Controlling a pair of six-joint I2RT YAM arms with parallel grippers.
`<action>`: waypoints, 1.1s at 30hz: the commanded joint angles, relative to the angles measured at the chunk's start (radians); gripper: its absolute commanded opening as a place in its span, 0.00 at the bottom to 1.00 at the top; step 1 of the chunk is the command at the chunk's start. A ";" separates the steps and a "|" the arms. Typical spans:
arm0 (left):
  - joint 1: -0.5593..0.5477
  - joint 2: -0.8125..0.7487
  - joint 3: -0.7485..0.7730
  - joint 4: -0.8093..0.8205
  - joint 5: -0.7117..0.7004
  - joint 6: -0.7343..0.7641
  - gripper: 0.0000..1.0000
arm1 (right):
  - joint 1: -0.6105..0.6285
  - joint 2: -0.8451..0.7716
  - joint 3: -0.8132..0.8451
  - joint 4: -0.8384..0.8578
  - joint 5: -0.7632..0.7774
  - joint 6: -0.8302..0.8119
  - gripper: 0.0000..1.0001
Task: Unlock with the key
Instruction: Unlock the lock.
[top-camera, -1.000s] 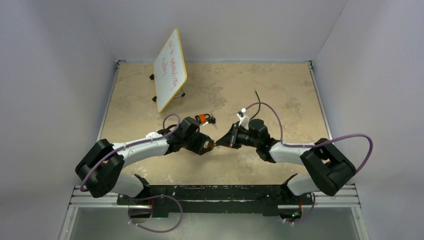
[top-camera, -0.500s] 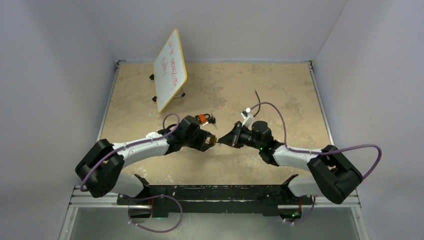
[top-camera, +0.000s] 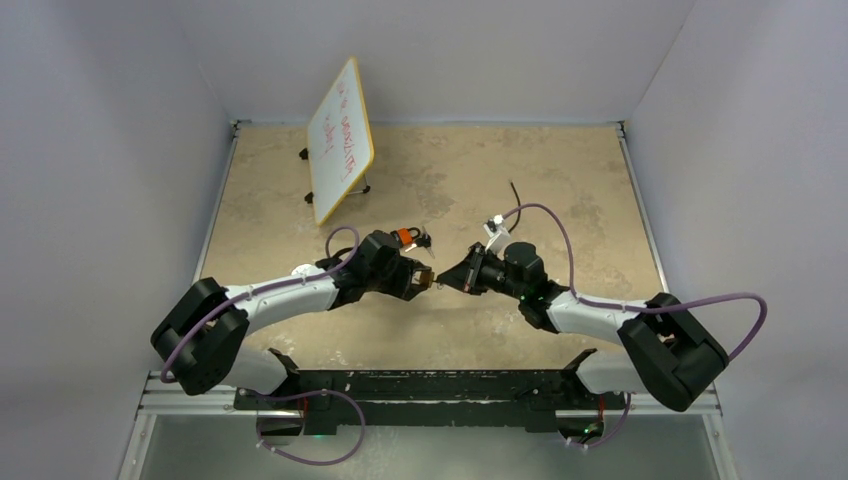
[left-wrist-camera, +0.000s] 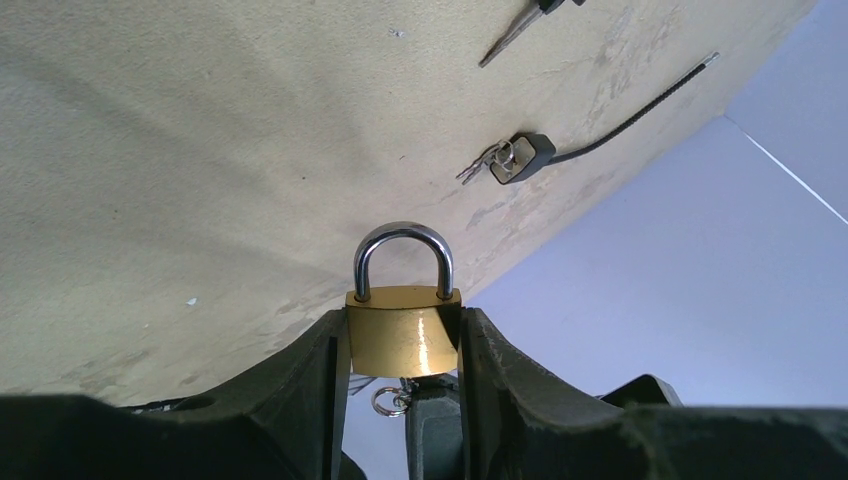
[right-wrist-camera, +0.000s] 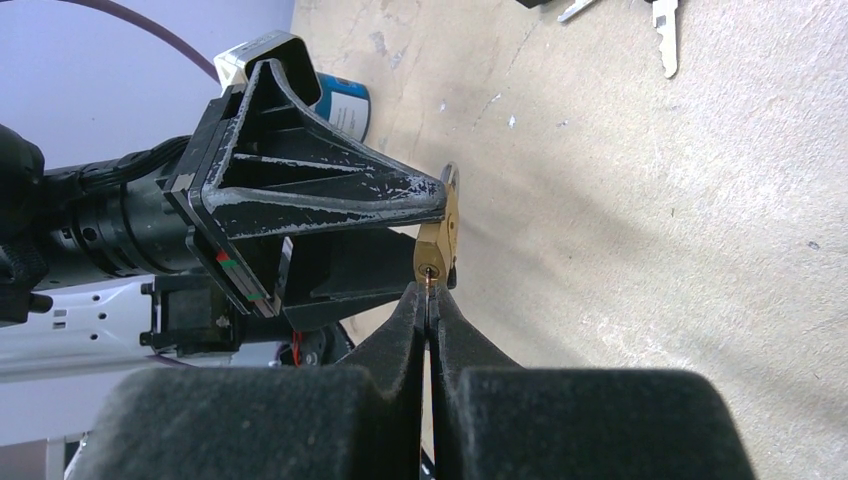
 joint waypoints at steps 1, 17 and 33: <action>-0.009 0.003 0.043 0.094 0.006 -0.069 0.16 | 0.017 -0.003 -0.001 0.056 0.004 -0.025 0.00; -0.009 0.045 0.089 0.041 0.008 -0.023 0.15 | 0.027 -0.009 0.151 -0.231 0.055 -0.015 0.00; -0.008 0.059 0.111 0.030 0.012 -0.004 0.14 | 0.027 0.071 0.260 -0.458 0.119 0.048 0.00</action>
